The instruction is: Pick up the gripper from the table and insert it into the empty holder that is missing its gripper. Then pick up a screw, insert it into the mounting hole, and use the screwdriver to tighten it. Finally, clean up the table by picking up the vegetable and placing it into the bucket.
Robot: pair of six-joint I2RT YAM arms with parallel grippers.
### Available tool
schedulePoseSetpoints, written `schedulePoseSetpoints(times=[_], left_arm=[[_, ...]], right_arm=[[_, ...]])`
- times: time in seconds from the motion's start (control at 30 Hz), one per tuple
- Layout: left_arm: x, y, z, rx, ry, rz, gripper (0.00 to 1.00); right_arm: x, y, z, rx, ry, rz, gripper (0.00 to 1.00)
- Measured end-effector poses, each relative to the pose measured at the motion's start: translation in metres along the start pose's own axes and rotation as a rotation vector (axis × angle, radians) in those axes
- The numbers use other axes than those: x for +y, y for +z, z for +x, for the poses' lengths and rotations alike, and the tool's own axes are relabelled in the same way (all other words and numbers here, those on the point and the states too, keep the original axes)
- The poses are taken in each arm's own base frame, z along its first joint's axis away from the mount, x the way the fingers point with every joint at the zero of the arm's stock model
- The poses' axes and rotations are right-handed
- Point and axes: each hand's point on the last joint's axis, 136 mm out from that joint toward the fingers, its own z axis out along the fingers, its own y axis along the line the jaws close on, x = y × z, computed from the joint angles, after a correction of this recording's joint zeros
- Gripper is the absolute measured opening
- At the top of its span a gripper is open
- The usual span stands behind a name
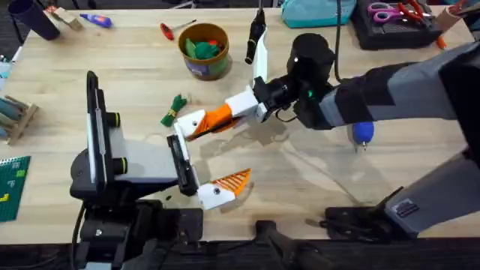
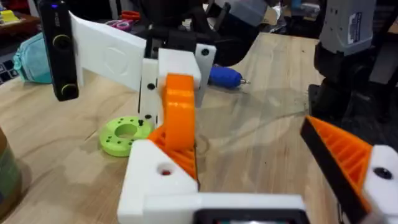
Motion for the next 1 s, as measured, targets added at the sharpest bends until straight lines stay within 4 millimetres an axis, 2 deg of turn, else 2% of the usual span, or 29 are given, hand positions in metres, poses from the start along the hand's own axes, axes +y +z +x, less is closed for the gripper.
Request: schedulePoseSetpoints(times=[0.7, 0.73, 0.77, 0.9, 0.93, 0.97, 1.0], left_arm=[[0.0, 0.0, 0.0, 0.0, 0.0, 0.0, 0.982], [0.0, 0.0, -0.0001, 0.0, 0.001, 0.0, 0.982], [0.0, 0.0, 0.0, 0.0, 0.0, 0.0, 0.982], [0.0, 0.0, 0.0, 0.0, 0.0, 0.0, 0.982], [-0.0001, 0.0, 0.0, 0.0, 0.0, 0.0, 0.982], [-0.0001, 0.0, 0.0, 0.0, 0.0, 0.001, 0.982], [-0.0001, 0.0, 0.0, 0.0, -0.001, 0.001, 0.982]], right_arm=[[0.0001, 0.0, -0.0001, 0.0, -0.001, 0.0, 0.019], [0.0001, 0.0, 0.0, 0.001, -0.001, 0.0, 0.056], [0.0001, 0.0001, 0.0005, 0.003, 0.0, -0.001, 0.151], [0.0005, 0.0015, 0.0037, 0.02, -0.003, -0.005, 0.736], [0.0006, 0.0016, 0.0041, 0.023, -0.005, -0.006, 0.855], [0.0007, 0.0016, 0.0043, 0.024, -0.008, -0.007, 0.916], [0.0008, 0.0016, 0.0045, 0.025, -0.009, -0.007, 0.931]])
